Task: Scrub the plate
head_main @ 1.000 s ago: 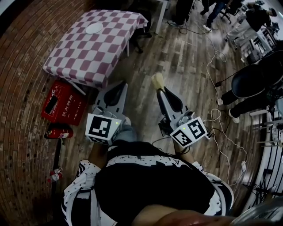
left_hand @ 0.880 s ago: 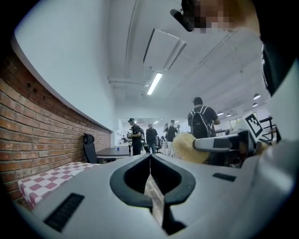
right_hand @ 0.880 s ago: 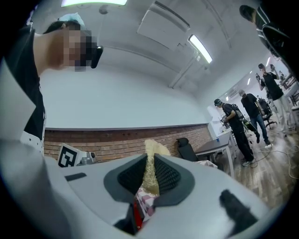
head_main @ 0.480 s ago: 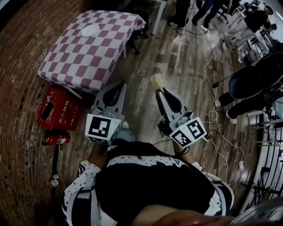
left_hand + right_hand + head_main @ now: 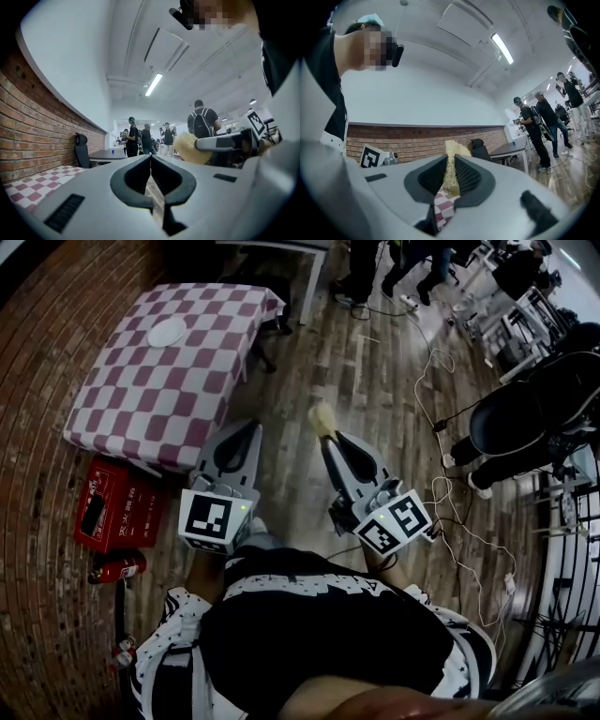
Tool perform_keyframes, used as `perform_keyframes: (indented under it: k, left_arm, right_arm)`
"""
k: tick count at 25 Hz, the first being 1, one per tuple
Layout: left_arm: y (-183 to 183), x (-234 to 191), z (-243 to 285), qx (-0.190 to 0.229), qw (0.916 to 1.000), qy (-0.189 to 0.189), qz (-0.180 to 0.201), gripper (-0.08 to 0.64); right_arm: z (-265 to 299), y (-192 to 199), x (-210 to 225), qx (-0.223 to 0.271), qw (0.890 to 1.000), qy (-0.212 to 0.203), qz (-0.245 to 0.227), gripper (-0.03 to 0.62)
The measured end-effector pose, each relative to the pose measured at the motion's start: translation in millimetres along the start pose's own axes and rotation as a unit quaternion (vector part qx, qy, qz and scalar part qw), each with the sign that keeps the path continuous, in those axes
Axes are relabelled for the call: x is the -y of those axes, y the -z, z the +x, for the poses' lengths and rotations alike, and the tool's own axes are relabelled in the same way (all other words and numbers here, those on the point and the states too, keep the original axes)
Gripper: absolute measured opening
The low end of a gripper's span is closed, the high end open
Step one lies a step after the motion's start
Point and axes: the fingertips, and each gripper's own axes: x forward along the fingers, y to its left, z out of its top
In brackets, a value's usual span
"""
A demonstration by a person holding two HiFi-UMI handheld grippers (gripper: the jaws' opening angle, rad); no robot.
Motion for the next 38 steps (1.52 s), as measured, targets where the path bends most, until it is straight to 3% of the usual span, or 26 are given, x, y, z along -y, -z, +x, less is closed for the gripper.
perform_keyframes:
  k: [20, 28, 31, 38]
  left_arm:
    - [1.5, -116.5, 55.0, -0.002, 0.9997, -0.009, -0.022, 0.012]
    - [12.1, -165.9, 55.5, -0.012, 0.9985, -0.048, -0.024, 0.014]
    - [15.3, -171.4, 55.0, -0.005, 0.9984, -0.053, -0.019, 0.012]
    - [24.6, -187.0, 62.1, -0.025, 0.9938, -0.106, -0.020, 0.012]
  right_arm:
    - [129.6, 2.1, 32.3, -0.031, 0.999, 0.006, -0.015, 0.051]
    - [169.9, 10.9, 36.8, -0.034, 0.999, -0.006, -0.008, 0.051]
    - [180.0, 11.6, 40.7, -0.036, 0.999, -0.014, -0.006, 0.052]
    - [203.1, 14.1, 61.8, -0.038, 0.998, -0.055, 0.000, 0.052]
